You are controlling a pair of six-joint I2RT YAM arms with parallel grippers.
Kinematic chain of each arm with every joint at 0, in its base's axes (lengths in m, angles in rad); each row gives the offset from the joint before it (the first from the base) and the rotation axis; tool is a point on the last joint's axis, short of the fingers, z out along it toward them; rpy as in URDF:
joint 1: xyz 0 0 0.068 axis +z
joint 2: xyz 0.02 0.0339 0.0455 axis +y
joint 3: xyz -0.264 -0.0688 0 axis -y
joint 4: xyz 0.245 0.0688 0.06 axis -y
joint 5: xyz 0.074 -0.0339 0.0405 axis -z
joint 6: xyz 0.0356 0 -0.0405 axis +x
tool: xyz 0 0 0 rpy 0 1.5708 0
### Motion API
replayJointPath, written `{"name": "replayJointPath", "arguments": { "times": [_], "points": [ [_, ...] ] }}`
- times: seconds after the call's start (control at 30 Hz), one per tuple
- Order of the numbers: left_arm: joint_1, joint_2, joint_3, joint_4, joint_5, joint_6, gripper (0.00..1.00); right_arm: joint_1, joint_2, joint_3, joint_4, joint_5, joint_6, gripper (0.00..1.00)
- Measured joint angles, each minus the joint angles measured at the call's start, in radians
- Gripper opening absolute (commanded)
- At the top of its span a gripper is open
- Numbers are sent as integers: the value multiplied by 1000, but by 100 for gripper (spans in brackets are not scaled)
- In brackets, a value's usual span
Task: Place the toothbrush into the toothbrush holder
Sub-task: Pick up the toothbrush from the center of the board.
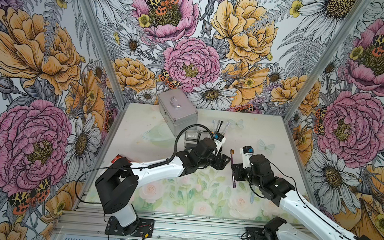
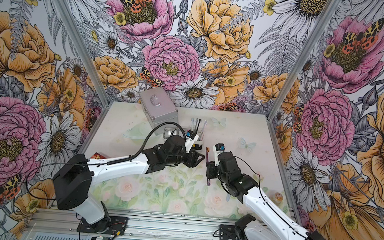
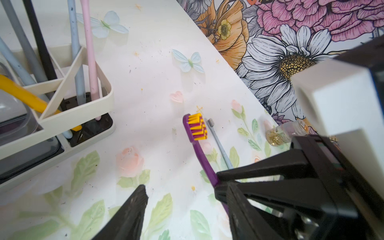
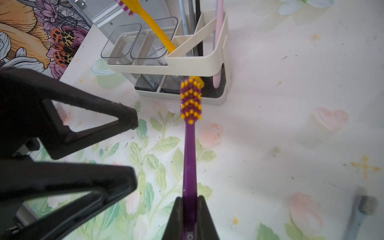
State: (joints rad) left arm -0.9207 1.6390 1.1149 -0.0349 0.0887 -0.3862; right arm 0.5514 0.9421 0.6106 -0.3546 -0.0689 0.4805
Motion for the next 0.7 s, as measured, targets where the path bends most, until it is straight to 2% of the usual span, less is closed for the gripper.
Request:
{"name": "replayJointPath", "arguments": {
  "times": [0.3, 0.47, 0.5, 0.6, 0.7],
  "points": [
    [0, 127, 77, 37, 24, -9, 63, 0, -44, -5, -3, -12, -3, 0],
    [0, 157, 101, 46, 43, -19, 59, 4, -57, -14, -3, -16, -4, 0],
    [0, 160, 105, 48, 46, -23, 55, 4, -60, -15, -2, -16, -3, 0],
    [0, 163, 111, 63, 58, -34, 33, 4, -63, -15, 0, -17, -4, 0],
    [0, 163, 115, 77, 70, -37, 17, 4, -63, -18, 0, -19, -4, 0]
  ]
}}
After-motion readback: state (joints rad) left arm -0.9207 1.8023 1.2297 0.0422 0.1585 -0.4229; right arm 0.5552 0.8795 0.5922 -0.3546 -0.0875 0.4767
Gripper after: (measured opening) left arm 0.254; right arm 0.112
